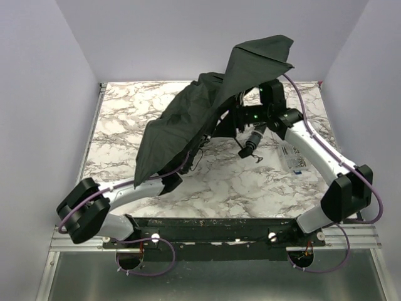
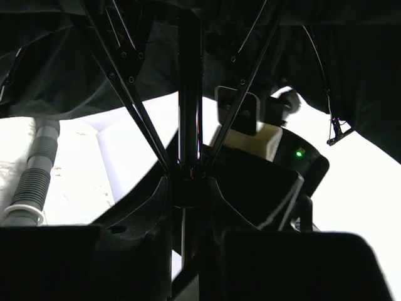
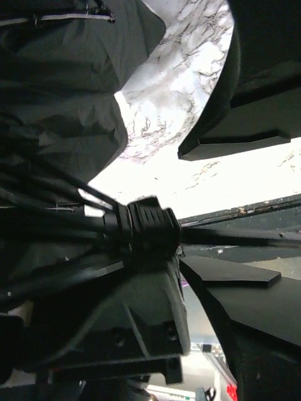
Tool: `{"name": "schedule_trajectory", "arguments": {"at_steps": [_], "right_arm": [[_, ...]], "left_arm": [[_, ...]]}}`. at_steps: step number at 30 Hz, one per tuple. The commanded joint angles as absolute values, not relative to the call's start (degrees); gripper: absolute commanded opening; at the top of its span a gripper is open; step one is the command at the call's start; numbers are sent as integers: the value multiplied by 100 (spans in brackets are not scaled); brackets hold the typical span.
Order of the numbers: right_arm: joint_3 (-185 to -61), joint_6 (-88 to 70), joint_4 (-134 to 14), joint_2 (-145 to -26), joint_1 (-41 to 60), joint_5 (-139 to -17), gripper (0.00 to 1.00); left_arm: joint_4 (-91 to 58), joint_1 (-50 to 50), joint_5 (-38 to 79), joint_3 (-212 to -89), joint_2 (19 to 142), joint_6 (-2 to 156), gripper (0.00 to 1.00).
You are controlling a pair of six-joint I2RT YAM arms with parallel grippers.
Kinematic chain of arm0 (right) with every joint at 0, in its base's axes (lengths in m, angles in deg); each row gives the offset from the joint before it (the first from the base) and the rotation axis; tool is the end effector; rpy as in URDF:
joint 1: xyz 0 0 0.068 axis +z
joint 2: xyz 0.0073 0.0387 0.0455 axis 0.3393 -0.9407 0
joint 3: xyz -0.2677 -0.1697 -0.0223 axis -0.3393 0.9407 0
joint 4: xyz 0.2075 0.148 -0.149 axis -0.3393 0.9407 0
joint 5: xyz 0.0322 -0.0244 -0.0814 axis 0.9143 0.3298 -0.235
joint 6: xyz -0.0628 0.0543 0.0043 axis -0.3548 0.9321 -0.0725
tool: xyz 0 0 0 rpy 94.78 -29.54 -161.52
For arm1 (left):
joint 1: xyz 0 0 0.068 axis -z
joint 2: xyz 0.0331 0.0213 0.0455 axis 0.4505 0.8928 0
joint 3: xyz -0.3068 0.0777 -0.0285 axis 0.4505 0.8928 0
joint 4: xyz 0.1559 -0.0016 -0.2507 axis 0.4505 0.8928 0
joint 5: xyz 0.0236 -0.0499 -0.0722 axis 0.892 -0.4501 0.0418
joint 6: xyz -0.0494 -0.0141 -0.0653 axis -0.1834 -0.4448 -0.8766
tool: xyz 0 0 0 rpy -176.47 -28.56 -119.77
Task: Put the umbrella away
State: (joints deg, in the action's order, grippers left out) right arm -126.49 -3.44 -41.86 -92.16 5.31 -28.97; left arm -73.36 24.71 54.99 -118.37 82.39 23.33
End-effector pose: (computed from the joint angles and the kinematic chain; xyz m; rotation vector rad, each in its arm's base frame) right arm 0.3336 0.2237 0.3865 -0.8696 1.9105 1.4112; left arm 0.2371 -0.2464 0.3468 -0.6019 1.2405 -1.4764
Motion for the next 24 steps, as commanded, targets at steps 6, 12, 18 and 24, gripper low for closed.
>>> {"name": "schedule_trajectory", "arguments": {"at_steps": [6,12,18,24], "right_arm": [[-12292,-838,-4112,-8442,618,-2787,73],[-12080,-684,-4159,-8466,618,-2913,64],[-12501,-487,-4138,-8826,614,-2961,0],[-13107,-280,-4402,-9101,610,-3179,0]], "left_arm": [[-7179,1946,4991,-12020,7769,2655,0],[-7216,1866,4881,-12107,7825,2679,0],[-7076,1970,4545,-12263,7792,2865,0],[-7078,2436,4495,-11958,7723,2873,0]]}}
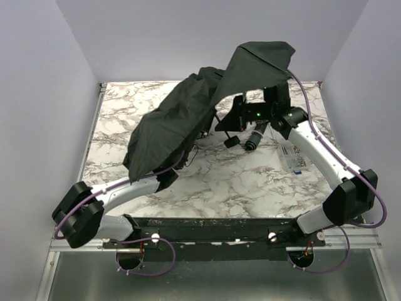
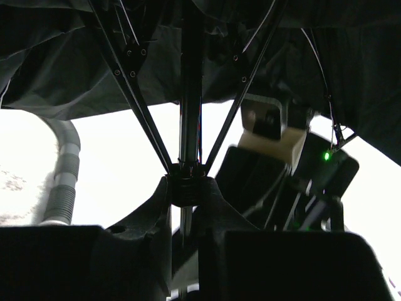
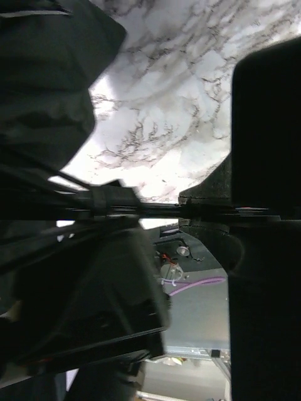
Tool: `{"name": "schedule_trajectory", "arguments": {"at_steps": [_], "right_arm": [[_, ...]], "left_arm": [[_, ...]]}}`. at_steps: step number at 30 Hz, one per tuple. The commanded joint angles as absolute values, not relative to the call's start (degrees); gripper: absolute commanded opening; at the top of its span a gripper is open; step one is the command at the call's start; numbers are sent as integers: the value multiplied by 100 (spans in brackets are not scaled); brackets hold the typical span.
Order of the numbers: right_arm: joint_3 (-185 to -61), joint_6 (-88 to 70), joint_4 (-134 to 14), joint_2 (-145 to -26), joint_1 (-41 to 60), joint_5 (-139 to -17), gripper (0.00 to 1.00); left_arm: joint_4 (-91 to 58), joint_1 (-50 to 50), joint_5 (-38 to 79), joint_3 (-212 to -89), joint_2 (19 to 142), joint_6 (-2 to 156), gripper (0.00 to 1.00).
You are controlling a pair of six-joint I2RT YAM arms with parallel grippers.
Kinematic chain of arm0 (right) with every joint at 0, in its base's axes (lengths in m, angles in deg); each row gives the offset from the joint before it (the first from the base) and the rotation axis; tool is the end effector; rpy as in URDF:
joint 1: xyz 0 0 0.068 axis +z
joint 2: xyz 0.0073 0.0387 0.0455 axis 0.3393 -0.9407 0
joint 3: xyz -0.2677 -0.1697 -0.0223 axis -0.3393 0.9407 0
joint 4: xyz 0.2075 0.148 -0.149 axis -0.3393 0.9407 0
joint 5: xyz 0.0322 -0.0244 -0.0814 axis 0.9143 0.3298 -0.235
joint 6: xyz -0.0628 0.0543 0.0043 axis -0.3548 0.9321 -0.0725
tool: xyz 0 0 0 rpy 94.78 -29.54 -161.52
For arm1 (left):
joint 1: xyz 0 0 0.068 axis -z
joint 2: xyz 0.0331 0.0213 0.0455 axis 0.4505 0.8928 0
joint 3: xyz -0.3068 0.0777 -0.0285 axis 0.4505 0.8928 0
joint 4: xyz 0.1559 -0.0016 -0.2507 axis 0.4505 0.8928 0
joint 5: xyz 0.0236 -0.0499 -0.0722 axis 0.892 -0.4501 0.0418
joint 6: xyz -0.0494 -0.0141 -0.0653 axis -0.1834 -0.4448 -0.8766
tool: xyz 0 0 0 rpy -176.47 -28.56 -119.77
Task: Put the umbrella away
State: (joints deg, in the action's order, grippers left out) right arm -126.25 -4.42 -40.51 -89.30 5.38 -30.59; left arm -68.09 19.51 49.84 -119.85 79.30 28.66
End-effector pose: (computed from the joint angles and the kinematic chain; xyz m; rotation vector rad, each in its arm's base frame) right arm 0.3213 0.2172 0.4002 -0.8731 1.8860 1.3677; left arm 0.2512 -0.2248 0.3631 -0.5074 1.2552 -1.3736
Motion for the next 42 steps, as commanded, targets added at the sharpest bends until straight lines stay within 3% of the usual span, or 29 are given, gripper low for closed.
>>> {"name": "schedule_trajectory", "arguments": {"at_steps": [1,10,11,12,14,15,18,23,31,36,42], "right_arm": [[-13146,-266,-4427,-9122,614,-3180,0],[-12770,-481,-4452,-8914,591,-3366,0],[-12727,-556,-4415,-8873,555,-3409,0],[-12705,-619,-4392,-8825,504,-3434,0],[-12786,-742,-4339,-8801,339,-3588,0],[-12890,-749,-4335,-8813,204,-3612,0],[-13256,-678,-4376,-8896,-160,-3513,0],[-13597,-751,-4352,-9029,-278,-3711,0],[-13930,-1625,-3694,-8871,-588,-4050,0],[-13642,-2498,-3192,-8289,-1258,-3648,0],[-13094,-3638,-2430,-7685,-1787,-2801,0]], "left_arm": [[-7102,2495,4528,-11898,7732,2835,0],[-7290,2903,4748,-11582,7869,2761,0],[-7158,2903,4685,-11610,7797,2815,6],[-7033,2895,4542,-11644,7721,2986,27],[-6575,2903,4127,-11713,7469,3389,53],[-6150,2911,3830,-11714,7287,3523,61],[-5256,3052,3146,-11274,6661,3875,69],[-4167,3425,2215,-10282,5461,4387,74],[-1986,4301,1580,-9909,3534,5649,75],[577,4300,1606,-11259,2256,7101,78],[1390,4280,1937,-12712,1870,7633,83]]}}
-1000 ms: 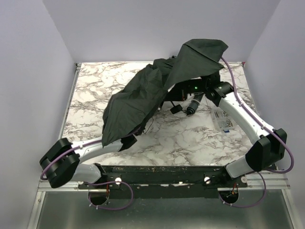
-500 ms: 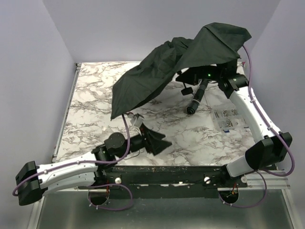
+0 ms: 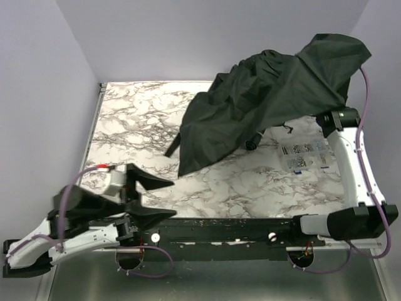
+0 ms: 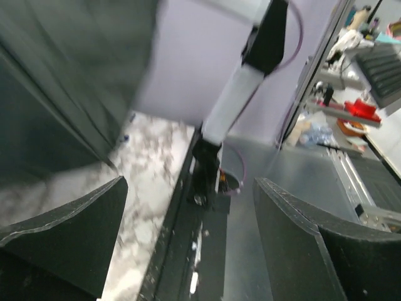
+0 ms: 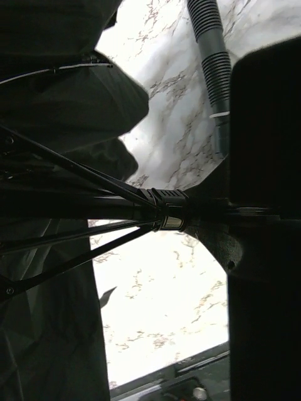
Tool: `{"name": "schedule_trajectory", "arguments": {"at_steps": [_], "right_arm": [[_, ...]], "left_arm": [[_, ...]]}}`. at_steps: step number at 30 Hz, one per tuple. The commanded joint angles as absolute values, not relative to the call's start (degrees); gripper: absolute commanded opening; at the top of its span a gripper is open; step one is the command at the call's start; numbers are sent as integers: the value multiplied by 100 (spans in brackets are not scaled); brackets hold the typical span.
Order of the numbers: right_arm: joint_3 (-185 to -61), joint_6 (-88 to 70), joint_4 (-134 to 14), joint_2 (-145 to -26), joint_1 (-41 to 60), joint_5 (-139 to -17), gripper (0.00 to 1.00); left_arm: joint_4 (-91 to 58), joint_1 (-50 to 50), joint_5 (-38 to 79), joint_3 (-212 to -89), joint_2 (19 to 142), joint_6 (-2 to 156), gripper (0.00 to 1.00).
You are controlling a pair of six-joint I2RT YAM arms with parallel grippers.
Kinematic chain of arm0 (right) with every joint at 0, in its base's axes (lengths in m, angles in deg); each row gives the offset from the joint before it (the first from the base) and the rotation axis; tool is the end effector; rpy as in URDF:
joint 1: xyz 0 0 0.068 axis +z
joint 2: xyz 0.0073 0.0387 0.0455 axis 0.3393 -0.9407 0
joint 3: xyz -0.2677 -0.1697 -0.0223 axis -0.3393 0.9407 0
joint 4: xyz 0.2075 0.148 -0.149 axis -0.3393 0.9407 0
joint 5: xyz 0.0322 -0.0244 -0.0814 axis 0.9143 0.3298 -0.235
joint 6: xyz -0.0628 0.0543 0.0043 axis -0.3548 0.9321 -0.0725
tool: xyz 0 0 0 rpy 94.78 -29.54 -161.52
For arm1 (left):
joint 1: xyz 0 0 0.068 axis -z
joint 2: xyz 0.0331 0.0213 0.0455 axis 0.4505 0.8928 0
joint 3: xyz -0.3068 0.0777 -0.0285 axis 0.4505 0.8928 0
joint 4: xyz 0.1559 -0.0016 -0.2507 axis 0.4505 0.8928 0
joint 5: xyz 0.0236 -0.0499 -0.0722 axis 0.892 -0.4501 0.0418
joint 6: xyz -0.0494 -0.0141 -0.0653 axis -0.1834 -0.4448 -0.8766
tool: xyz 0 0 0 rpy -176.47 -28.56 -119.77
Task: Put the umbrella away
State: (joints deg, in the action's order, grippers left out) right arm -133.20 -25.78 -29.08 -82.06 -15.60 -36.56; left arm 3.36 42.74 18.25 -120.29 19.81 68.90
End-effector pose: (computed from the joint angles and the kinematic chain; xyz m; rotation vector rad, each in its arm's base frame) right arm 0.3316 0.0797 0.4663 -0.7674 1.7448 0.7759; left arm 0.0171 -0.0834 0.3986 0.8081 1.3398 -1.3908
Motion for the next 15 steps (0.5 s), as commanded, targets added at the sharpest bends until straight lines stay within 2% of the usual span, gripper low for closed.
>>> {"name": "schedule_trajectory", "arguments": {"at_steps": [1,3,6,10,15], "right_arm": [[-12970,-3671,-2414,-7605,-1883,-2770,0],[-12899,-3921,-2231,-7513,-2058,-2580,0],[-12952,-4234,-1999,-7564,-2115,-2338,0],[-13494,-4822,-1308,-8180,-2108,-1675,0],[-14203,-5684,-166,-8718,-1932,-1881,1]], "left_arm": [[1284,4288,1927,-12825,1861,7624,83],[974,4284,1939,-12968,1827,7620,86],[637,4282,2472,-13082,1948,7656,95],[501,4276,3530,-13120,2492,7672,98],[62,3985,3778,-13131,3092,7441,99]]}}
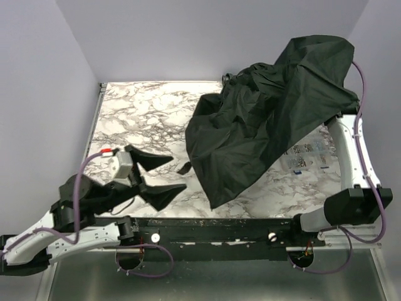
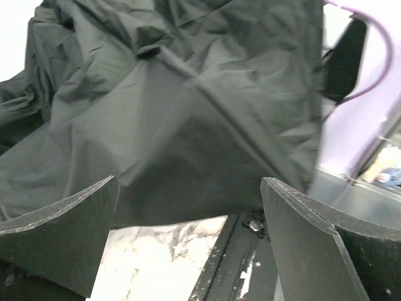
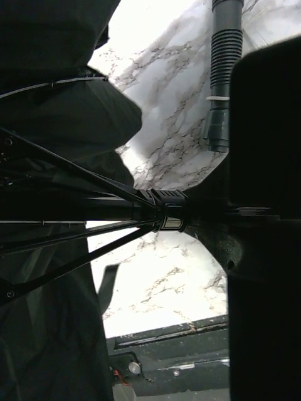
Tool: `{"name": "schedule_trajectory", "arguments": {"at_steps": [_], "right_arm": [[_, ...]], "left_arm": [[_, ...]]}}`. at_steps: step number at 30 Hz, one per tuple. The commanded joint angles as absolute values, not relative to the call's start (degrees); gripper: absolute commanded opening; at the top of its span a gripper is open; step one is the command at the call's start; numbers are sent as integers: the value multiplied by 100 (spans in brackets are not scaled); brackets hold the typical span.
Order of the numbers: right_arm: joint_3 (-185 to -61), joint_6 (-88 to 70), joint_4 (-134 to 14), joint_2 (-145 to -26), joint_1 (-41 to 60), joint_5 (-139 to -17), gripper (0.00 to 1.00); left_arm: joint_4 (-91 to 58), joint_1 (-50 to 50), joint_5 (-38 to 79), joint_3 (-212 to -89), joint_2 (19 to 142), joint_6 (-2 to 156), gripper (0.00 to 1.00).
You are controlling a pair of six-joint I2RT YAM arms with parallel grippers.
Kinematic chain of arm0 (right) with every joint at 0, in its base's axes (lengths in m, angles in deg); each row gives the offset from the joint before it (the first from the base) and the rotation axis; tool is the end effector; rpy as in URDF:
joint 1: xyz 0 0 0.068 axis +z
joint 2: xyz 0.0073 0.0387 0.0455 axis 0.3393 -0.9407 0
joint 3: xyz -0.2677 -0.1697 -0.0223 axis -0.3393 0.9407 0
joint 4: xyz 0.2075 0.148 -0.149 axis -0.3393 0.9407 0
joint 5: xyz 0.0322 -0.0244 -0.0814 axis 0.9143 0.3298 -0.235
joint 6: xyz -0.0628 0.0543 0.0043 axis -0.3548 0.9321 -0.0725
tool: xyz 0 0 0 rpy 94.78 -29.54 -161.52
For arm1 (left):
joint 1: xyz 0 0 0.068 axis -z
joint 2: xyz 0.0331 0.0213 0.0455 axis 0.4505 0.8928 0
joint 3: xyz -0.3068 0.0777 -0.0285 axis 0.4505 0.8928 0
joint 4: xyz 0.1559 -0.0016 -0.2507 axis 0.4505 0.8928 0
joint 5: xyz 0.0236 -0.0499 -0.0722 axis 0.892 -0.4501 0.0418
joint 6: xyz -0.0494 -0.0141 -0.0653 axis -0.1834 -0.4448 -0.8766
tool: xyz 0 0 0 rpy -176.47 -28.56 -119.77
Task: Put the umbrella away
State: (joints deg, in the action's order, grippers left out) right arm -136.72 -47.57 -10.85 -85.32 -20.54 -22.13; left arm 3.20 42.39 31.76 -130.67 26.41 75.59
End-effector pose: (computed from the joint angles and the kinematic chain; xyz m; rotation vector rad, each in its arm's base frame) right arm 0.3226 0.0611 0.4487 -1.0179 1.6880 0.8917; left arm 0.0326 -0.0748 0.4568 0.6324 1.2877 -1.1641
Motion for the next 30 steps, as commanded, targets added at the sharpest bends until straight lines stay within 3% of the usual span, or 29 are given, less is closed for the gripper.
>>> {"name": "schedule_trajectory", "arguments": {"at_steps": [1,9,14,17,20,23,30], "right_arm": [[-14298,-5870,52,-8788,-1788,-2075,1],[-14809,-6675,762,-9102,-1430,-3093,0],[-15522,-7203,1242,-9424,-1430,-3129,0],[-16121,-8146,2096,-9792,-1430,-2879,5],[-16505,-7733,2103,-9931,-1430,-2687,9],[-16917,-7313,2031,-10007,-1430,-2529,4],[-17203,-6583,1829,-10077,-1430,-2422,0]], "left_arm": [[133,3817,3680,-13210,3177,7344,98],[-129,744,462,-13109,3847,5874,98],[-2397,-480,-2257,-11767,3777,5463,98],[-3341,-494,-2656,-10914,3261,6552,99],[-2376,-497,-2597,-10935,3014,8508,98],[-1024,-492,-2637,-11215,3059,10198,98],[-1146,-375,-3028,-10560,2879,10381,95]]}}
